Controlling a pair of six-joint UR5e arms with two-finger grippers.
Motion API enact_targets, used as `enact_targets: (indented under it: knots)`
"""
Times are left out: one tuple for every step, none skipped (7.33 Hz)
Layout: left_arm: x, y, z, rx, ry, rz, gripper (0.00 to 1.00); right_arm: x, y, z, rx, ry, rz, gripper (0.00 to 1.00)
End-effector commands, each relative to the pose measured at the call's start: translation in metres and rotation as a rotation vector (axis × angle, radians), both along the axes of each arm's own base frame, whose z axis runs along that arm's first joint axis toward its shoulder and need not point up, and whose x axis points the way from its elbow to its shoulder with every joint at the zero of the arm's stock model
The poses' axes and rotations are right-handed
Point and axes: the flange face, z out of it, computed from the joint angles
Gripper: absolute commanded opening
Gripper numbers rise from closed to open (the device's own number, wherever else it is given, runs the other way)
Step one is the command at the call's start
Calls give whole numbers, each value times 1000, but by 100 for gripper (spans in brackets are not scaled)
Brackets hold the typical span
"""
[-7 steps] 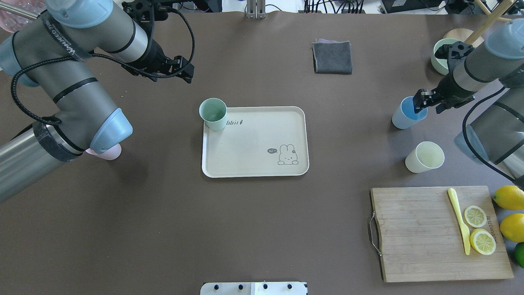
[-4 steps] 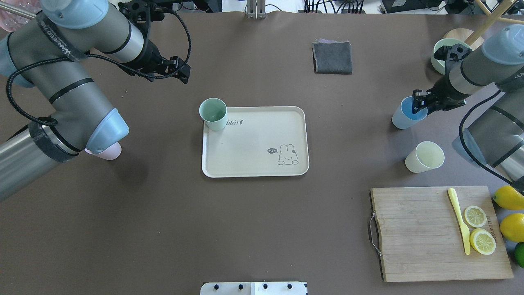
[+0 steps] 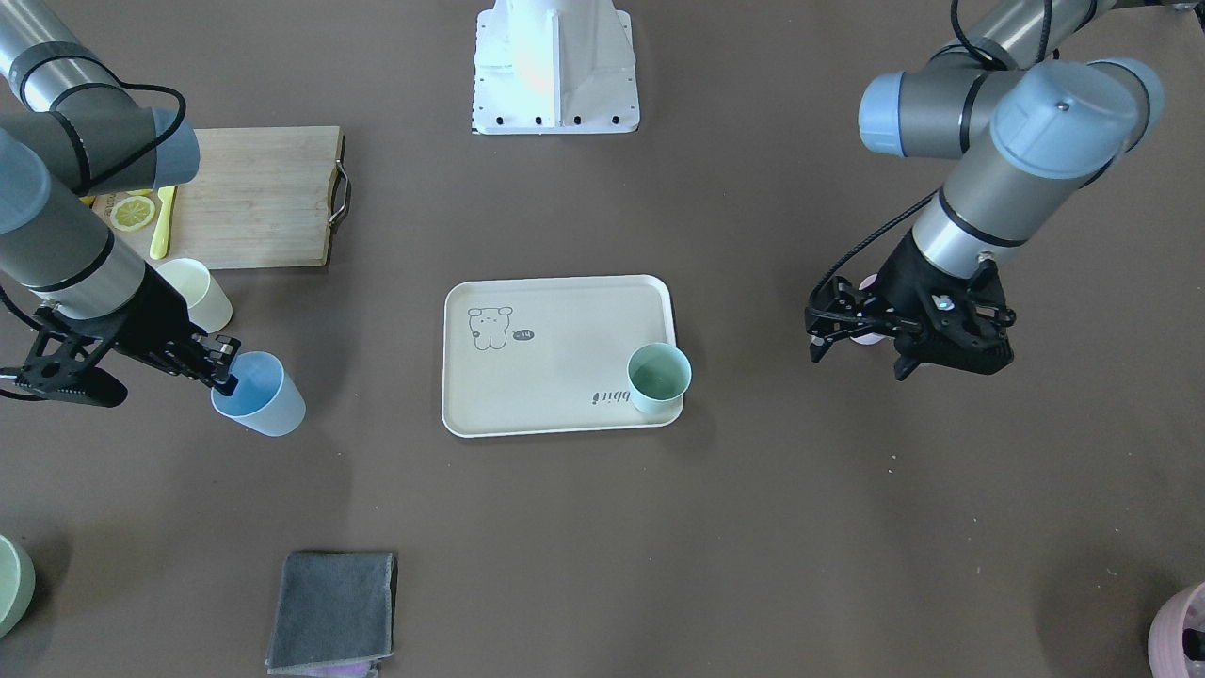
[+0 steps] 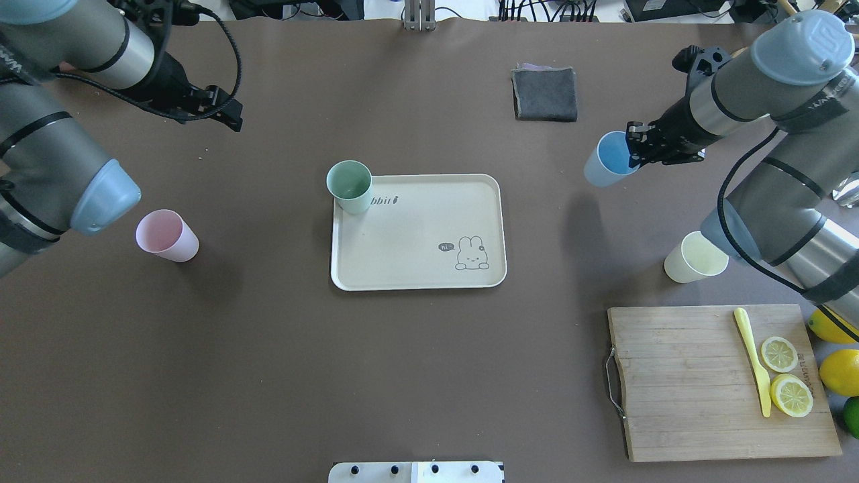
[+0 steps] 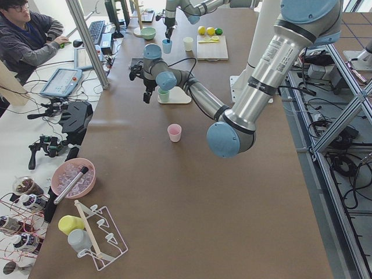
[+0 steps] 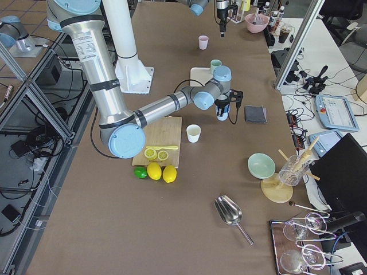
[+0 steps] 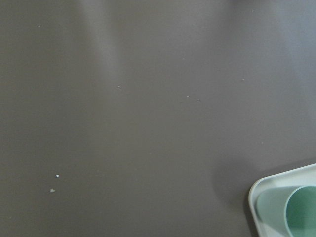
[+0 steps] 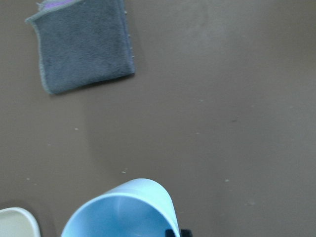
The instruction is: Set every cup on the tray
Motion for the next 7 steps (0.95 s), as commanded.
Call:
enact_targets:
  knots:
    - [-30,27,58,6,-44,26,98,-74,10,-78,-62,-4,46,0]
    - [-36,36,77,13,-39,26,98,-113,26,-103,-75,10,49,0]
    - [-42,43,89,22,-36,24,98,-142,43,-112,-85,39,38,0]
    - [-45,48,92,23,-35,24,98,-164,58,-118,-78,73,26,0]
    - [-47,48,92,24,-35,21,98,-177,55,-125,-79,80,21,0]
    - [-49,48,92,24,-35,18,98,-194,42,-133,-83,88,22,0]
    - [-50,48,92,24,-35,16,98,-193,32,-137,-83,88,31,0]
